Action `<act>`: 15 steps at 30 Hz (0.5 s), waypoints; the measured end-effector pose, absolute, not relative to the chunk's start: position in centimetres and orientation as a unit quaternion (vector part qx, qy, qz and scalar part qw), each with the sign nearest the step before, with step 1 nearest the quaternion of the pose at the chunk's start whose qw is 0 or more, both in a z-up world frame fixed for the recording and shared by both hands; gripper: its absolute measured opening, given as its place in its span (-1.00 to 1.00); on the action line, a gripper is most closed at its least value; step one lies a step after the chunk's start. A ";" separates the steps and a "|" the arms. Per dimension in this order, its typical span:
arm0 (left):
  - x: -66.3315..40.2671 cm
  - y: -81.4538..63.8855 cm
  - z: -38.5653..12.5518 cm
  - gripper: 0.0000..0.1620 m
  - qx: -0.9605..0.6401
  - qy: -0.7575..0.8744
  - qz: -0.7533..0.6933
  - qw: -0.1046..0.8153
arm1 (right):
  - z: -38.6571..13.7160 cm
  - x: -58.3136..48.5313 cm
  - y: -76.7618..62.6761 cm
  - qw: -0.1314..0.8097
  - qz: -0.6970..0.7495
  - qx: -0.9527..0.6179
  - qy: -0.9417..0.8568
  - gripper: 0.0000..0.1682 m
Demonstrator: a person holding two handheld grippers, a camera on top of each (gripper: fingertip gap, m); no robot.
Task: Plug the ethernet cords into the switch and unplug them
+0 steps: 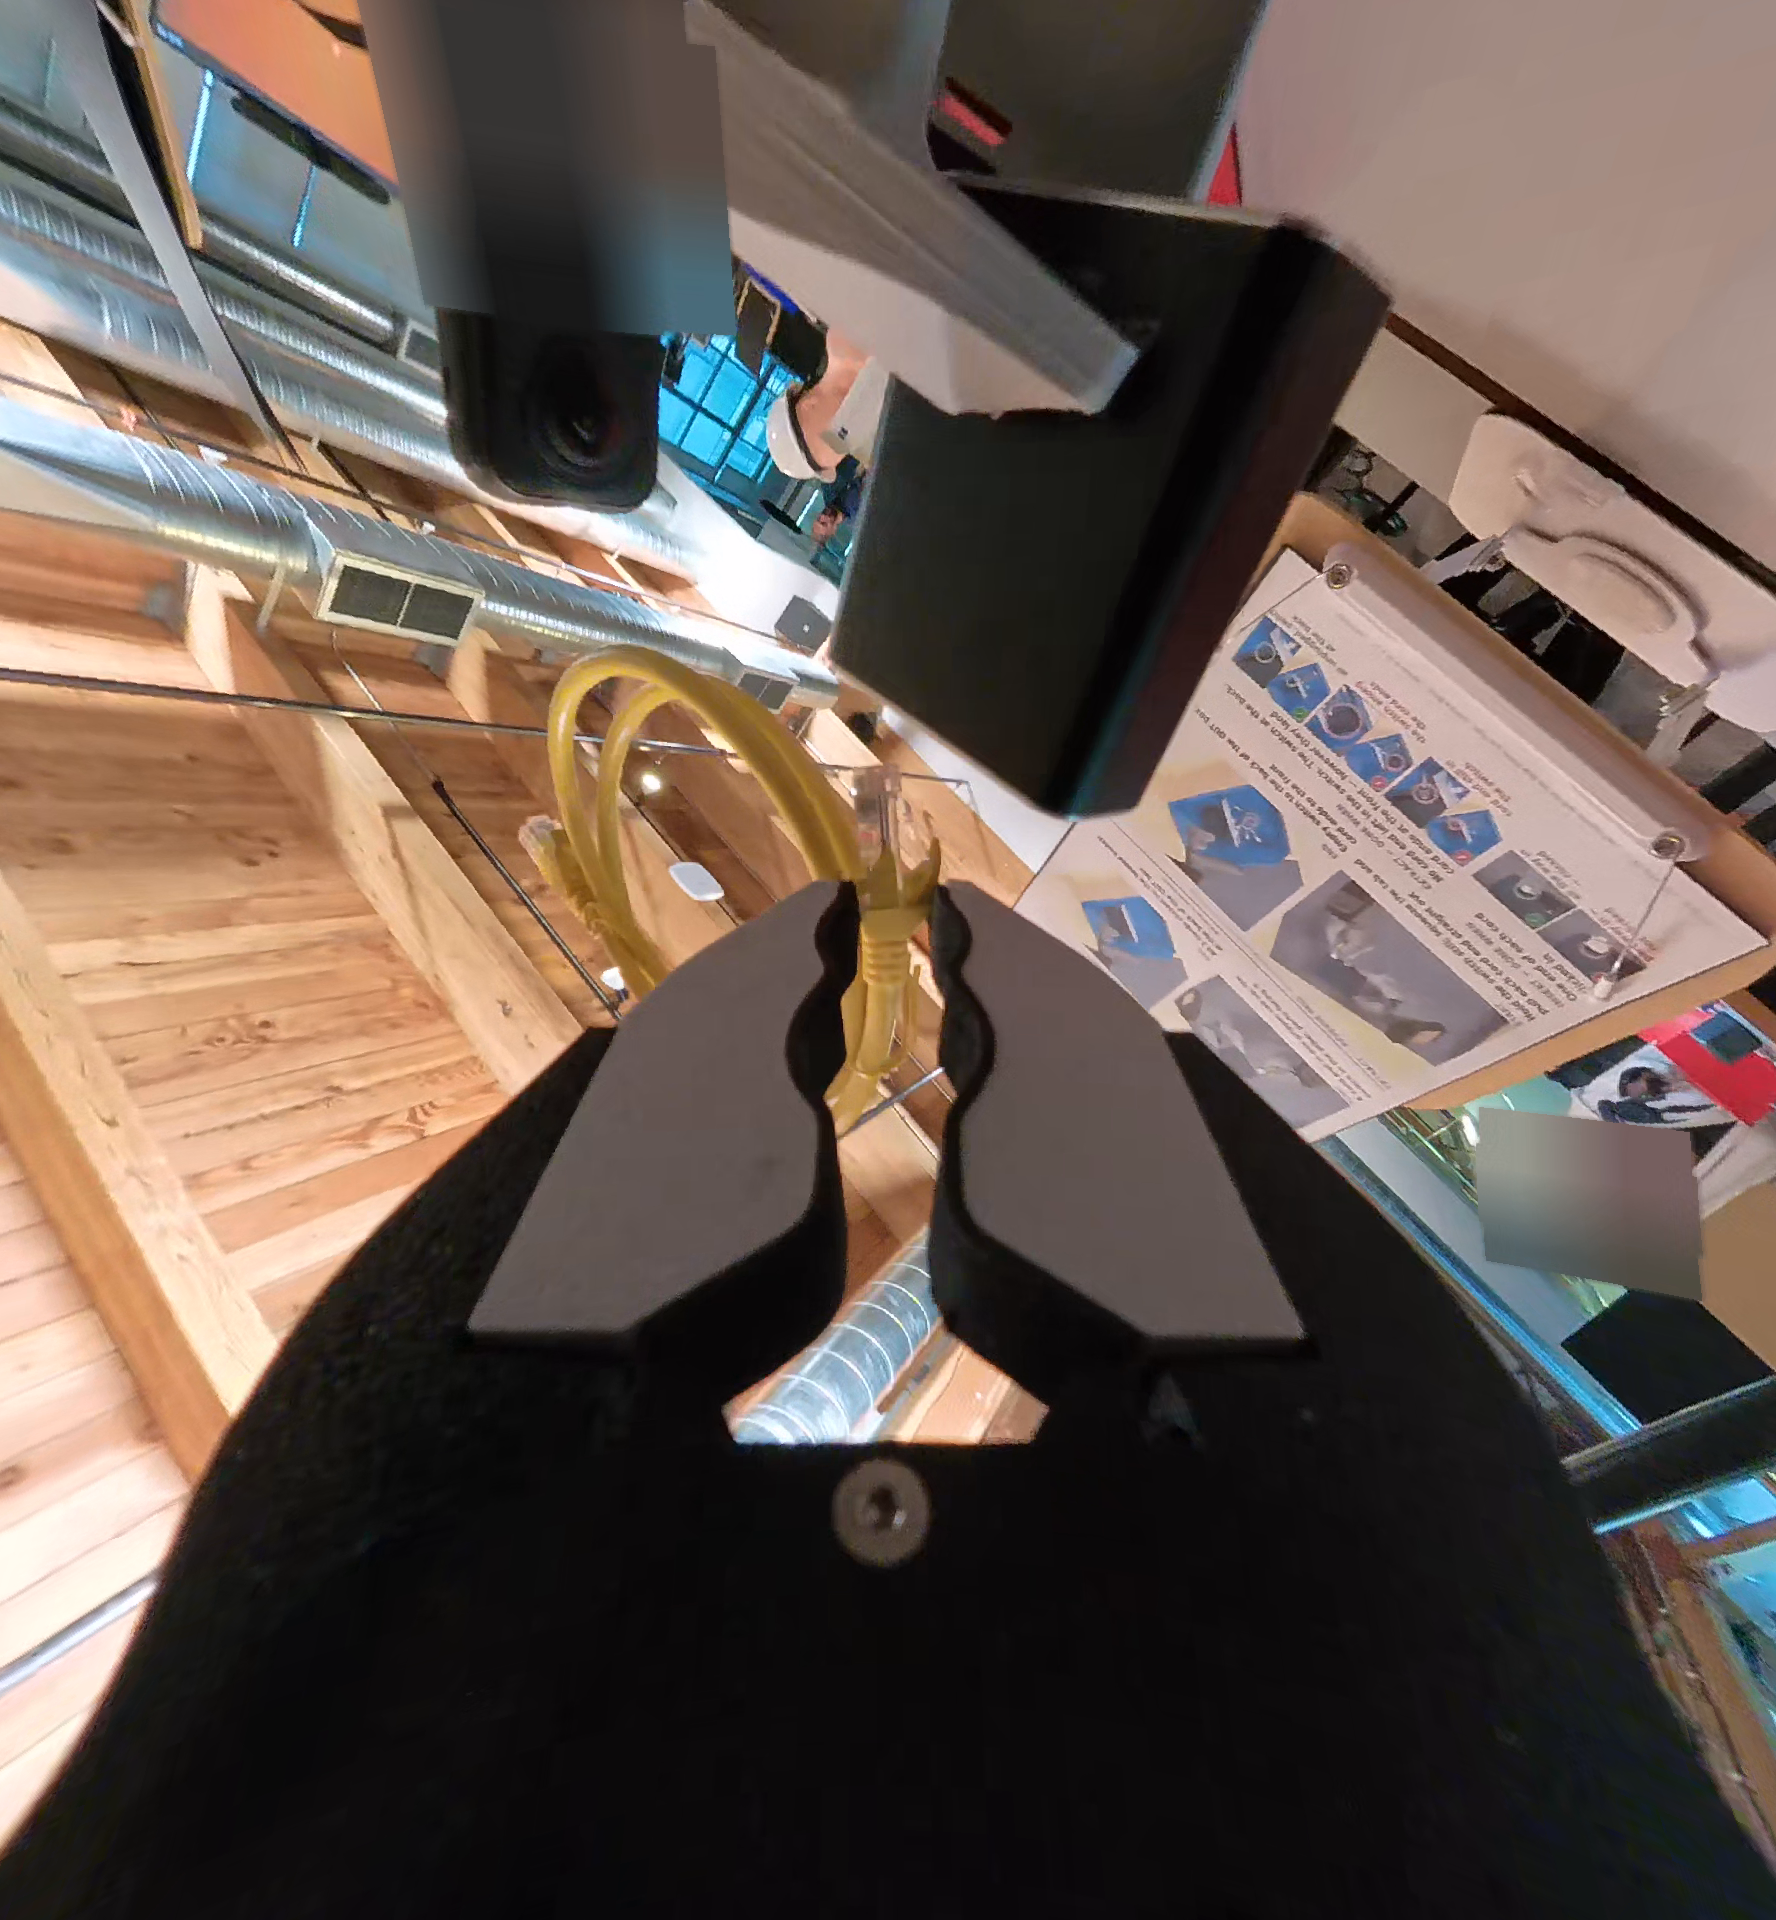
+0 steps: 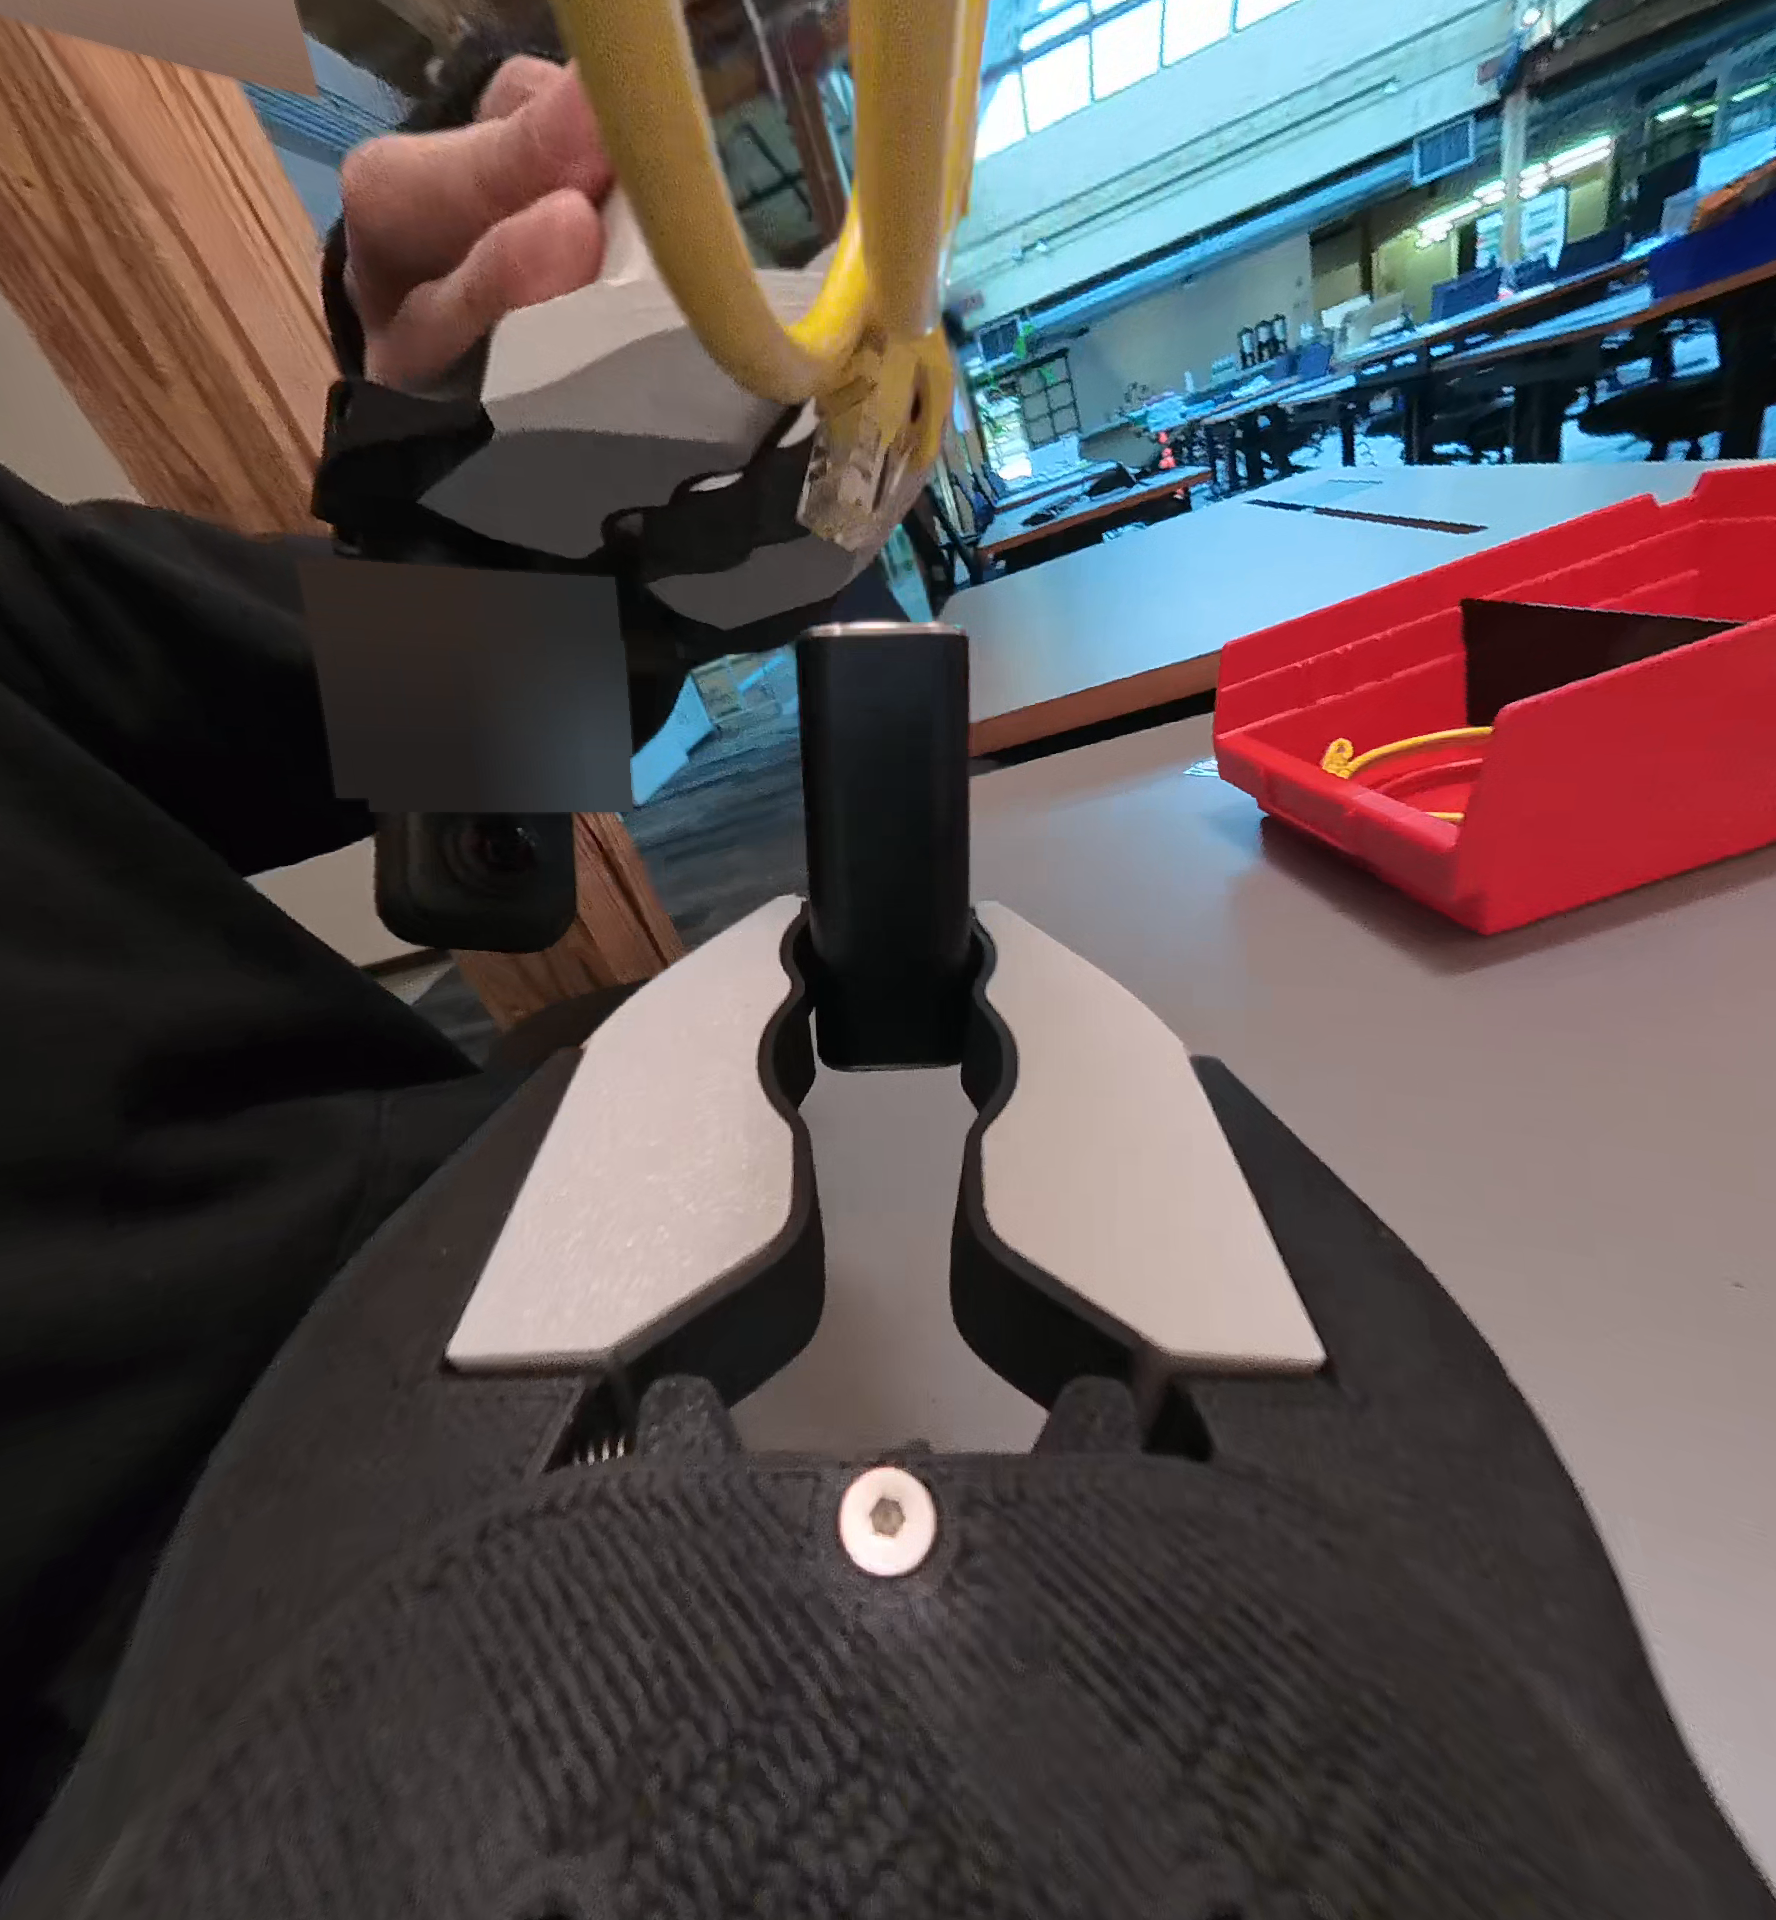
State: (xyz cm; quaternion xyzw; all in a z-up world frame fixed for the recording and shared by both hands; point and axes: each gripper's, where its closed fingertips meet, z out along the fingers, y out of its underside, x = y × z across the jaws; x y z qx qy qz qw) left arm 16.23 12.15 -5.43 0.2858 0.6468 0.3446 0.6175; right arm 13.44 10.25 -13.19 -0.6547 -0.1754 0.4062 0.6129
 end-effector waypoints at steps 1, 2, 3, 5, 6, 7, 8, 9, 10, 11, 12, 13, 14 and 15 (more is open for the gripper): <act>16.2 12.0 -5.5 -0.84 0.292 0.647 0.345 0.614 | -13.1 13.5 10.2 0.613 0.413 -0.651 -0.172 -0.70; 16.2 11.9 -5.6 -0.84 0.298 0.646 0.346 0.612 | -13.1 13.5 10.3 0.613 0.420 -0.648 -0.167 -0.70; 16.2 11.8 -5.7 -0.84 0.303 0.646 0.346 0.609 | -12.9 13.4 10.2 0.613 0.429 -0.642 -0.167 -0.70; 16.3 11.7 -6.0 -0.84 0.314 0.647 0.346 0.603 | -12.4 13.2 9.9 0.613 0.447 -0.629 -0.169 -0.70; 16.4 11.6 -6.0 -0.84 0.319 0.644 0.347 0.602 | -12.4 13.0 9.9 0.610 0.448 -0.631 -0.171 -0.70; 16.4 11.5 -6.1 -0.84 0.323 0.643 0.348 0.601 | -12.4 12.8 9.8 0.602 0.452 -0.634 -0.174 -0.69; 16.4 11.5 -6.2 -0.84 0.325 0.644 0.348 0.598 | -12.5 12.7 9.8 0.596 0.455 -0.638 -0.175 -0.70; 16.4 11.5 -6.3 -0.84 0.330 0.645 0.347 0.596 | -12.6 12.8 9.8 0.593 0.458 -0.640 -0.170 -0.70; 16.4 11.5 -6.4 -0.84 0.337 0.645 0.345 0.592 | -12.6 12.7 9.7 0.585 0.473 -0.638 -0.166 -0.70; 16.4 11.6 -6.4 -0.84 0.340 0.648 0.346 0.587 | -12.4 12.6 9.3 0.576 0.496 -0.628 -0.165 -0.69; 16.4 11.7 -6.4 -0.84 0.343 0.650 0.343 0.585 | -12.1 12.6 9.0 0.571 0.518 -0.616 -0.162 -0.69; 16.3 11.5 -6.4 -0.84 0.349 0.649 0.340 0.585 | -12.0 12.5 8.8 0.563 0.532 -0.611 -0.161 -0.69; 16.2 11.3 -6.4 -0.84 0.359 0.644 0.340 0.584 | -12.0 12.2 8.6 0.551 0.543 -0.611 -0.166 -0.69; 16.1 11.1 -6.4 -0.84 0.368 0.636 0.344 0.585 | -12.1 12.0 8.4 0.543 0.549 -0.613 -0.168 -0.69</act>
